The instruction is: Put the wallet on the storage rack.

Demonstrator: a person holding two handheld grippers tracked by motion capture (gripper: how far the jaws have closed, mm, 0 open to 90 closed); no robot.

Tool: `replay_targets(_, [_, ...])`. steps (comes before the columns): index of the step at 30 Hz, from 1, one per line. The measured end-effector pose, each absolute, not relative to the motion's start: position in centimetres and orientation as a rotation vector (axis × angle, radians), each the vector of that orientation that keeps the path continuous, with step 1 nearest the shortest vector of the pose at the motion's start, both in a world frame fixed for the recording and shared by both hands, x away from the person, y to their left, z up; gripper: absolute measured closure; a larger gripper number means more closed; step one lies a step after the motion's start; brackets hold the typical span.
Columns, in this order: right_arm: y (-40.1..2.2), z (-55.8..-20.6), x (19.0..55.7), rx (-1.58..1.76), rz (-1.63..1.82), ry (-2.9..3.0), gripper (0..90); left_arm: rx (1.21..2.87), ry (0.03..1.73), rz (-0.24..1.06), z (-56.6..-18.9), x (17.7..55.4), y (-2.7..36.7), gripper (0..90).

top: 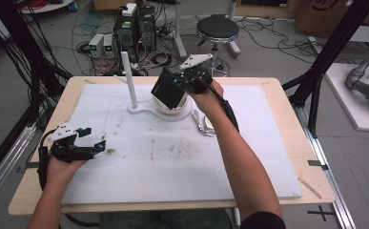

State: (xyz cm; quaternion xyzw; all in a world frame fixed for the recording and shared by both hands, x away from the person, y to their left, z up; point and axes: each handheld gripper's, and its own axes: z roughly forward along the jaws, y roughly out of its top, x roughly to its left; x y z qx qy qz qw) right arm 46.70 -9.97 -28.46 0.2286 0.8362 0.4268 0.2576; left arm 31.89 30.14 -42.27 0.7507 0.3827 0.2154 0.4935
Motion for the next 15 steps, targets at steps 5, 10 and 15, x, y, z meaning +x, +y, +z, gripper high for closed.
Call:
replay_targets(5, [-9.3, -28.7, 47.4, 0.613, 1.126, 2.266, 84.3, 1.820, 0.933, 0.523, -42.3, 32.0, 30.3, 16.9])
replay_targets(10, [-9.1, -29.4, 48.5, 0.625, 1.084, 2.246, 84.3, 1.816, 0.933, 0.522, -42.3, 31.9, 30.3, 16.9])
replay_targets(15, [-9.4, -30.2, 49.3, 0.650, 1.012, 2.238, 84.3, 1.816, 0.935, 0.515, -42.5, 32.0, 30.2, 16.9])
